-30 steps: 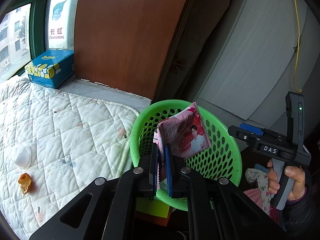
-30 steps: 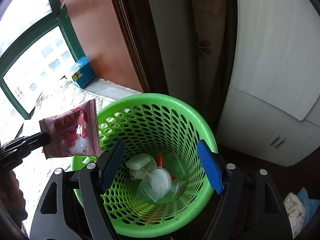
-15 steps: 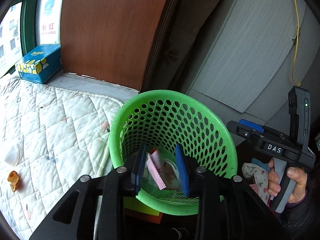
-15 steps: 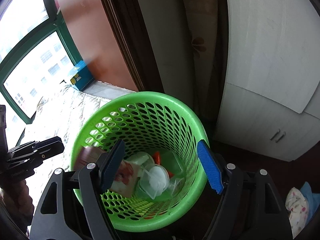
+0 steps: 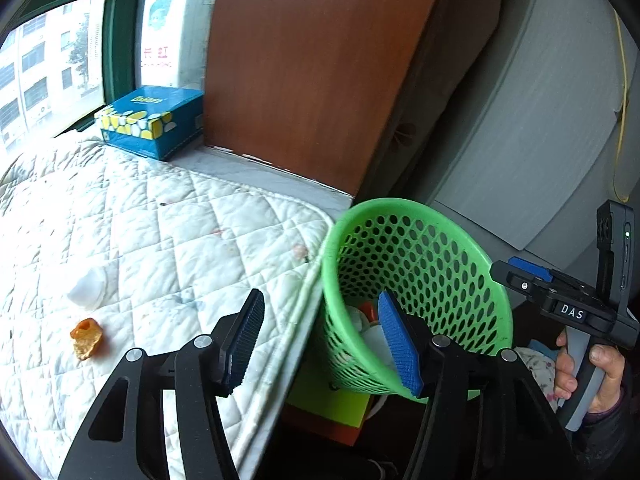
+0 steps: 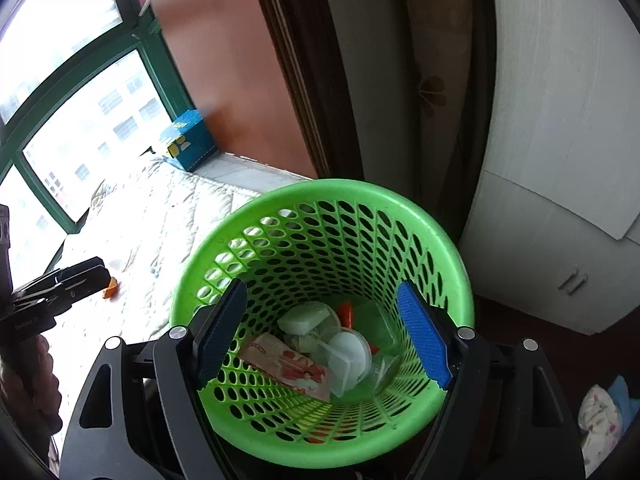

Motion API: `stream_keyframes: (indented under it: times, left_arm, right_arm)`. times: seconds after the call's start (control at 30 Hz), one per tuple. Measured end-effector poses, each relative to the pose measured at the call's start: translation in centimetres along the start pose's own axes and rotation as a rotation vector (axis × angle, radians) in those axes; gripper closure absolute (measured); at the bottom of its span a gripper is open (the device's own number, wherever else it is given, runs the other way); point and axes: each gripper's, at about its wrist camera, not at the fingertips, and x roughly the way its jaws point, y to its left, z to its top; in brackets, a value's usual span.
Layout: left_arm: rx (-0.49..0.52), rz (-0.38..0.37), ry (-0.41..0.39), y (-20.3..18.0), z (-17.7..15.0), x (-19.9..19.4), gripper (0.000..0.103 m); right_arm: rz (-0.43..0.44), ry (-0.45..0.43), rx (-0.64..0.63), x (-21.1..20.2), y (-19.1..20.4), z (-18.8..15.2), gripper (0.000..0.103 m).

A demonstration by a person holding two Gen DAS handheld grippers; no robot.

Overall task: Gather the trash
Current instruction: 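Grasp the bread crust with orange peel with the left tool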

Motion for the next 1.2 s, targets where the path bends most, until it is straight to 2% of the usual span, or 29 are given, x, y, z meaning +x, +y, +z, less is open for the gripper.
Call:
stream_keyframes:
  times: [0.33, 0.53, 0.63, 0.9, 1.2]
  left_arm:
    - [-0.139, 0.166, -0.029, 9.8, -1.0, -3.2, 0.044]
    - [-0.199, 0.238, -0.004, 15.1, -2.6, -3.5, 0.043]
    - [-0.212, 0.253, 0.021, 16.7, -3.7, -2.9, 0.035]
    - [-0.201, 0.278, 0.097, 18.9, -5.8, 0.2, 0.031]
    - [-0.155, 0.271, 0.143, 20.4, -5.9, 3.2, 0.031]
  right_arm:
    - [0.071, 0.038, -0.082, 2.1, 5.5, 0.4, 0.025]
    - [0.104, 0.053, -0.128, 3.4, 8.7, 0.9, 0.025]
    - [0.121, 0.062, -0.147, 4.1, 10.1, 1.1, 0.025]
    - [0.155, 0.096, -0.19, 6.4, 13.6, 1.3, 0.025]
    - [0.177, 0.13, -0.227, 8.4, 16.4, 1.7, 0.025]
